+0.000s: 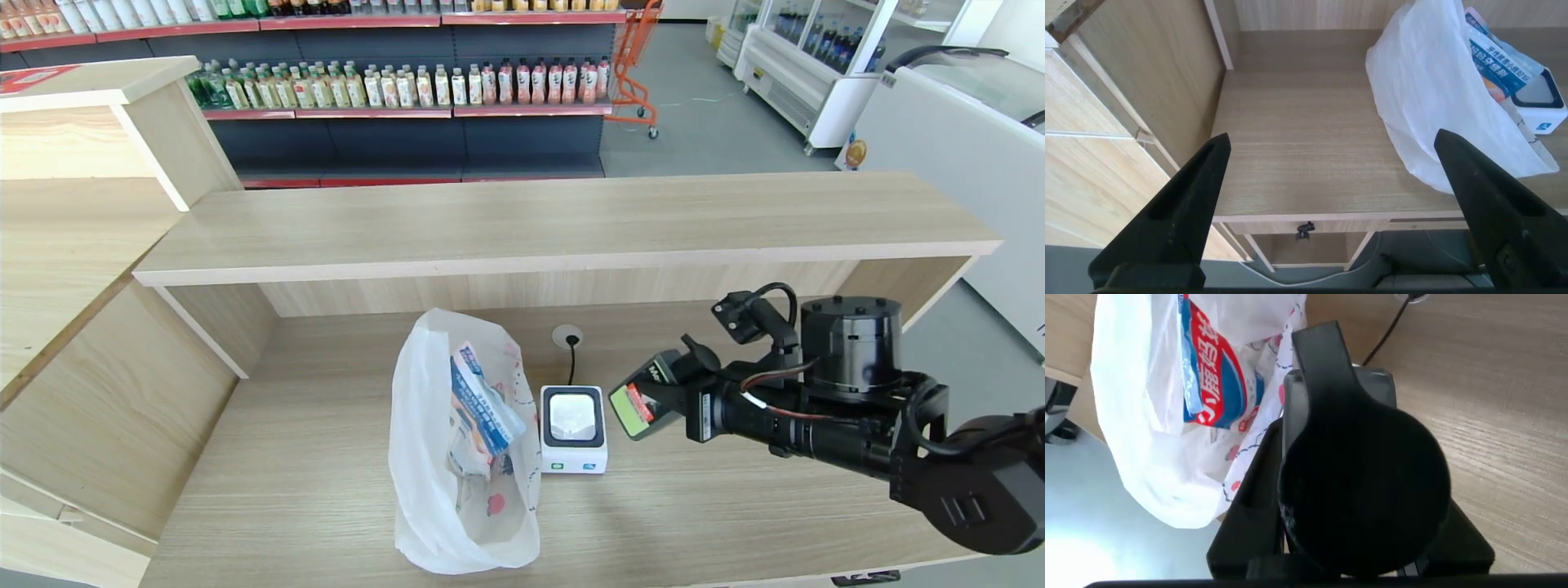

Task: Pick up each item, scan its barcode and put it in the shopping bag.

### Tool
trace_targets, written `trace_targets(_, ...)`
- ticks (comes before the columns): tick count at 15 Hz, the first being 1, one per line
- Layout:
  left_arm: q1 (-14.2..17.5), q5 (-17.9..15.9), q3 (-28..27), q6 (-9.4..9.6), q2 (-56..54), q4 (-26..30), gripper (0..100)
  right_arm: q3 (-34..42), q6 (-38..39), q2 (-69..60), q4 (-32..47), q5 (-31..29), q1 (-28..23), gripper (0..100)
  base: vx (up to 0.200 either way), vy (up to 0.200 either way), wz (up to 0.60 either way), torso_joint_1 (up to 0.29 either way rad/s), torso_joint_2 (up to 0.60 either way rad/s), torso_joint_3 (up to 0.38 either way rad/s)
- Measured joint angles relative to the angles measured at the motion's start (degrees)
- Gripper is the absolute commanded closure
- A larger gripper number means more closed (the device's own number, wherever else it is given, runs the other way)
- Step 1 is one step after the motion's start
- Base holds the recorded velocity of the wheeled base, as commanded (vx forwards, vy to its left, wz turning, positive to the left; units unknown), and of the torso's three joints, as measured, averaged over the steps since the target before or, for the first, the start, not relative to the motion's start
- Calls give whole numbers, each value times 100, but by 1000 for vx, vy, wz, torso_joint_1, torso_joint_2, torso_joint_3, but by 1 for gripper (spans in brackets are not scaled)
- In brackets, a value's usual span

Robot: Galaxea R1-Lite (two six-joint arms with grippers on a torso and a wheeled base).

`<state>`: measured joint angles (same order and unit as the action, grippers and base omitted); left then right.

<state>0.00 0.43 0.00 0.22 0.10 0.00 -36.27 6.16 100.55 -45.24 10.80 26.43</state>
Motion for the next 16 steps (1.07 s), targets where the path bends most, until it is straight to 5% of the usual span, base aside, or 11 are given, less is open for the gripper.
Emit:
trace_targets(5, -11, 0, 0, -6, -7, 2, 0, -13, 176, -138, -5, 17, 20, 100, 0, 200, 0, 8, 3, 0)
trace_targets(11, 0, 0, 0, -4, -7, 0, 0, -256, 128, 406, -121, 12, 13, 100, 0, 0, 0, 0, 0, 0)
trace_targets(16, 0, 0, 0, -4, -7, 0, 0, -383, 22, 1274, -1596, 110, 185, 100, 0, 0, 0, 0, 0, 0)
